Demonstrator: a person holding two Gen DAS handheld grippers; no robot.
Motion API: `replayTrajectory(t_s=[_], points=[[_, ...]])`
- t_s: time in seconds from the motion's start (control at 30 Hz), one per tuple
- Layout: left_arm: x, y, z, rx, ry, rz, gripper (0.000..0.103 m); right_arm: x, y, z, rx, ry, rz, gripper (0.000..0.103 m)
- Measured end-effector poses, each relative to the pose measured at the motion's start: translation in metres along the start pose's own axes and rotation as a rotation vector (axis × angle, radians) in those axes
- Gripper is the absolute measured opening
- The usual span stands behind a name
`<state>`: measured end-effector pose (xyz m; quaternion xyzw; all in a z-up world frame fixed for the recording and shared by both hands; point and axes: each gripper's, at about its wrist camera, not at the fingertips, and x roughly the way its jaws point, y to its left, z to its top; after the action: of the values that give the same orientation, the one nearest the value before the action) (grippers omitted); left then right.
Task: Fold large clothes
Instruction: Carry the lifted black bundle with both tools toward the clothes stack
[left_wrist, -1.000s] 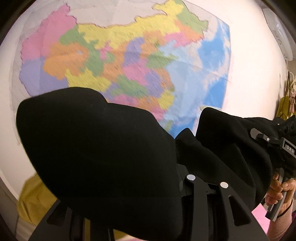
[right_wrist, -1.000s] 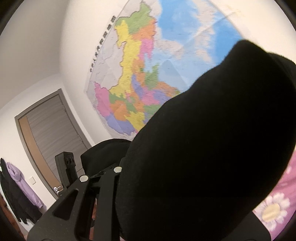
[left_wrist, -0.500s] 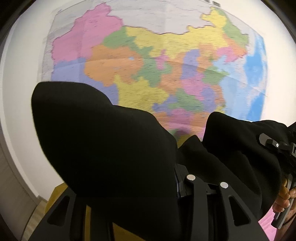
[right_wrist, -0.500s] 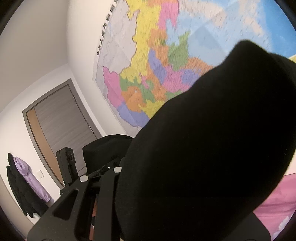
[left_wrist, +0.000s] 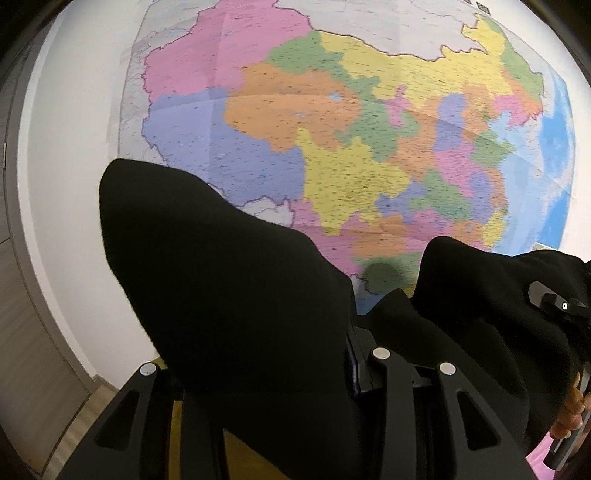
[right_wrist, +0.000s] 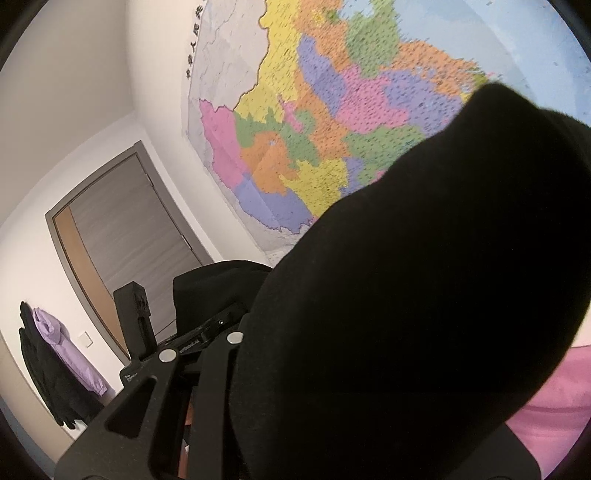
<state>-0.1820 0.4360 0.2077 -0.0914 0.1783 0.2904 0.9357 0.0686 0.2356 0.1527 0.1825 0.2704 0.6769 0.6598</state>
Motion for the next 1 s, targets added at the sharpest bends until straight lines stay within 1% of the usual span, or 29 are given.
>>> replayTrajectory(t_s=[0.07, 0.13, 0.27, 0.3, 0.33, 0.43, 0.53, 0.6, 0.73, 0.8, 0.87, 0.93, 1.0], points=[[-0.001, 0.003, 0.000, 0.006, -0.009, 0.013, 0.036, 0.006, -0.003, 0.000, -0.003, 0.005, 0.002, 0.022], [-0.001, 0.006, 0.002, 0.004, -0.012, 0.023, 0.036, 0.001, 0.003, -0.013, -0.002, 0.009, 0.010, 0.022], [0.003, 0.014, 0.005, -0.005, -0.014, 0.038, 0.036, 0.006, 0.004, -0.019, -0.010, 0.016, 0.014, 0.022], [0.004, 0.015, 0.006, -0.007, -0.016, 0.039, 0.036, 0.001, -0.001, -0.016, -0.014, 0.016, 0.015, 0.022], [0.006, 0.017, 0.007, -0.013, -0.013, 0.042, 0.036, -0.015, -0.010, -0.005, -0.012, 0.015, 0.016, 0.022], [0.010, 0.021, 0.008, -0.015, -0.012, 0.053, 0.036, -0.023, -0.019, -0.003, -0.013, 0.012, 0.025, 0.022], [0.015, 0.025, 0.011, -0.015, -0.010, 0.068, 0.036, -0.023, -0.031, -0.005, -0.016, 0.012, 0.028, 0.022], [0.019, 0.027, 0.014, -0.013, -0.011, 0.080, 0.036, -0.021, -0.037, -0.003, -0.021, 0.008, 0.024, 0.022], [0.030, 0.037, 0.028, -0.017, -0.013, 0.110, 0.035, -0.013, -0.038, 0.004, -0.043, -0.015, 0.023, 0.022], [0.036, 0.048, 0.038, -0.028, -0.033, 0.134, 0.035, 0.000, -0.026, 0.006, -0.056, -0.035, 0.042, 0.022], [0.045, 0.062, 0.040, -0.053, -0.041, 0.150, 0.035, 0.009, -0.027, -0.001, -0.092, -0.043, 0.025, 0.022], [0.056, 0.073, 0.029, -0.051, -0.039, 0.177, 0.035, 0.021, -0.043, -0.022, -0.077, 0.002, 0.015, 0.022], [0.077, 0.088, 0.003, -0.057, 0.012, 0.212, 0.035, 0.035, -0.061, -0.047, -0.045, 0.087, 0.001, 0.023]])
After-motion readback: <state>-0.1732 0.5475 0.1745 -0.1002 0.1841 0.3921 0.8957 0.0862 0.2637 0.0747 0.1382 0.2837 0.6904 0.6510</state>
